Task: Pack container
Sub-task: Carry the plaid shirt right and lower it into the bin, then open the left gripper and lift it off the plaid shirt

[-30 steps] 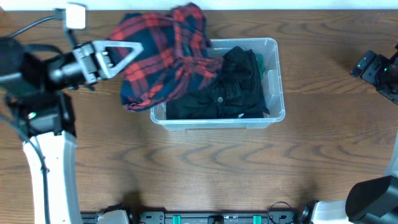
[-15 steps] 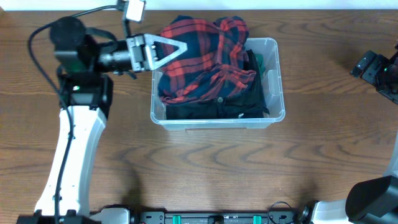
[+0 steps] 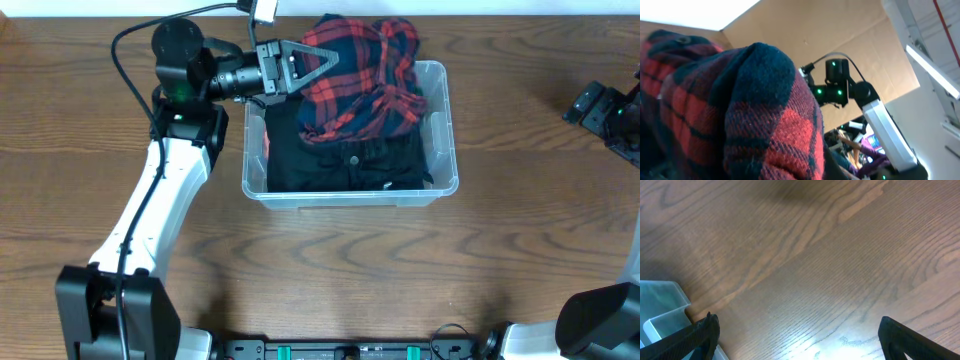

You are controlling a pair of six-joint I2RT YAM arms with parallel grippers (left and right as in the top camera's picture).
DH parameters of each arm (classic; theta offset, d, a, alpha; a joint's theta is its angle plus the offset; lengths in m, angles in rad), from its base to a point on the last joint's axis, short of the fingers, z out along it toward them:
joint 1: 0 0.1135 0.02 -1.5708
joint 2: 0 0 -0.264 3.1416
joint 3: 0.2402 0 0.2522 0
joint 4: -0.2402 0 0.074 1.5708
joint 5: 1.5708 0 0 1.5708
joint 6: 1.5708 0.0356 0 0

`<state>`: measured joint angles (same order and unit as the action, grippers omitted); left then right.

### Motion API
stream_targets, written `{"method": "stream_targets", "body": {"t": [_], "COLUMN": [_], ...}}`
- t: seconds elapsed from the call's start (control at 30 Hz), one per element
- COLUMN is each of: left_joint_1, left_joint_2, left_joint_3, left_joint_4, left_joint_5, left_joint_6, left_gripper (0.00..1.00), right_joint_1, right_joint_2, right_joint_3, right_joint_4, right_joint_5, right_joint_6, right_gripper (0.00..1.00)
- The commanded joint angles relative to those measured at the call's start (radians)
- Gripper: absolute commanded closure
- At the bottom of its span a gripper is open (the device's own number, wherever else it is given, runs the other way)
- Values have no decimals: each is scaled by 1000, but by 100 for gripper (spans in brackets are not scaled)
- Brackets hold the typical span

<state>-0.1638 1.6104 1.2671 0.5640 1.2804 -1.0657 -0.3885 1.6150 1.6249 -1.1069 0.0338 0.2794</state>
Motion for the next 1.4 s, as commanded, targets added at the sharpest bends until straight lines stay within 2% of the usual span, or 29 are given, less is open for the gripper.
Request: {"method": "stream_targets", "body": {"t": [0.0, 0.37, 0.63, 0.67, 0.77, 0.9, 1.13, 1.37], "left_joint_1": [-21, -83, -72, -66, -40, -9, 45, 161], "left_joint_2": [8, 113, 124, 124, 124, 124, 124, 124], "left_joint_3": [33, 33, 11, 11, 11, 11, 11, 11], "left_joint_4": [25, 26, 11, -2, -5, -5, -5, -6], "left_joint_5": [-51, -77, -77, -76, -59, -16, 17, 47], "left_joint_6": [-17, -16, 6, 15, 24, 21, 13, 14], "left_gripper": [94, 94, 94, 89, 59, 31, 29, 29], "right_joint_1": [-4, -4, -4, -4, -4, -4, -4, -4], "right_joint_2": [3, 3, 3, 3, 3, 3, 3, 3], "right_joint_3": [-2, -2, -2, -2, -2, -2, -2, -2], "right_joint_4": [-1, -1, -1, -1, -1, -1, -1, -1], "right_joint_5": [3, 3, 3, 3, 3, 3, 3, 3], "right_joint_6": [12, 12, 12, 12, 12, 12, 12, 12], "right_gripper": [1, 1, 1, 1, 1, 1, 1, 1]}}
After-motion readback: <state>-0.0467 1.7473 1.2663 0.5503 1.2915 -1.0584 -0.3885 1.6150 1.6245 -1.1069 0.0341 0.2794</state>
